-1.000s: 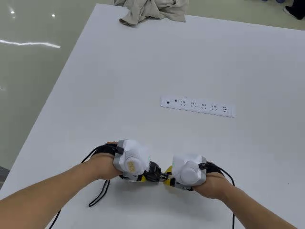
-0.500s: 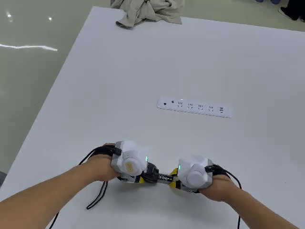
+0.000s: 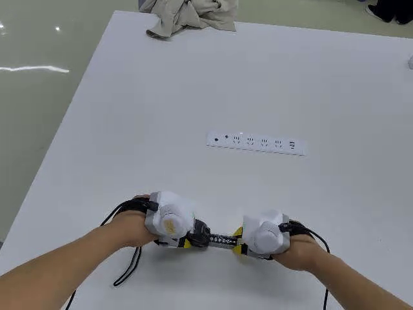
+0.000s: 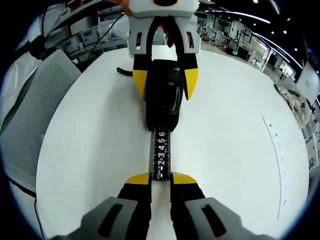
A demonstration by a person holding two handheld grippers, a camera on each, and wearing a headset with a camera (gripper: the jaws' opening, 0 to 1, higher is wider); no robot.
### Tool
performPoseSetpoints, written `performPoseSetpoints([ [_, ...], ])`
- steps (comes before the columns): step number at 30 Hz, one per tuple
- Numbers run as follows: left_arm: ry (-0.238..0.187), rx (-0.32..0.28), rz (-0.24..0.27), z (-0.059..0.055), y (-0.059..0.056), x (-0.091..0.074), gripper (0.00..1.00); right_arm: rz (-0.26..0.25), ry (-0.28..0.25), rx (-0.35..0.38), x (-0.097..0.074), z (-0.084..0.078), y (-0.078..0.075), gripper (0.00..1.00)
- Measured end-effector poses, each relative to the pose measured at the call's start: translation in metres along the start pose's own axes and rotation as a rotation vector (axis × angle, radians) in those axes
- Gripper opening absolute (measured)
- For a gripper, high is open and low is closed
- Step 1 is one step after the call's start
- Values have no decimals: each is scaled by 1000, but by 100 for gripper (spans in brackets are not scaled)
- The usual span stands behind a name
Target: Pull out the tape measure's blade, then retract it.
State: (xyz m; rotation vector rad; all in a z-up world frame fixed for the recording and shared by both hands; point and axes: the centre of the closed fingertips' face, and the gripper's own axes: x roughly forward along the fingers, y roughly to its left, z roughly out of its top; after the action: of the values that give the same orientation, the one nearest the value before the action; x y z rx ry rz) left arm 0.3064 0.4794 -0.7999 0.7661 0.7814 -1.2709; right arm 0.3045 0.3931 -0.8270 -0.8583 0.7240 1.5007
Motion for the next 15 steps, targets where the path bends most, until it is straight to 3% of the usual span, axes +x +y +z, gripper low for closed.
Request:
performPoseSetpoints([
  [15, 11, 4, -2, 0, 1, 1, 34, -11, 14, 19, -15, -23, -1, 12],
])
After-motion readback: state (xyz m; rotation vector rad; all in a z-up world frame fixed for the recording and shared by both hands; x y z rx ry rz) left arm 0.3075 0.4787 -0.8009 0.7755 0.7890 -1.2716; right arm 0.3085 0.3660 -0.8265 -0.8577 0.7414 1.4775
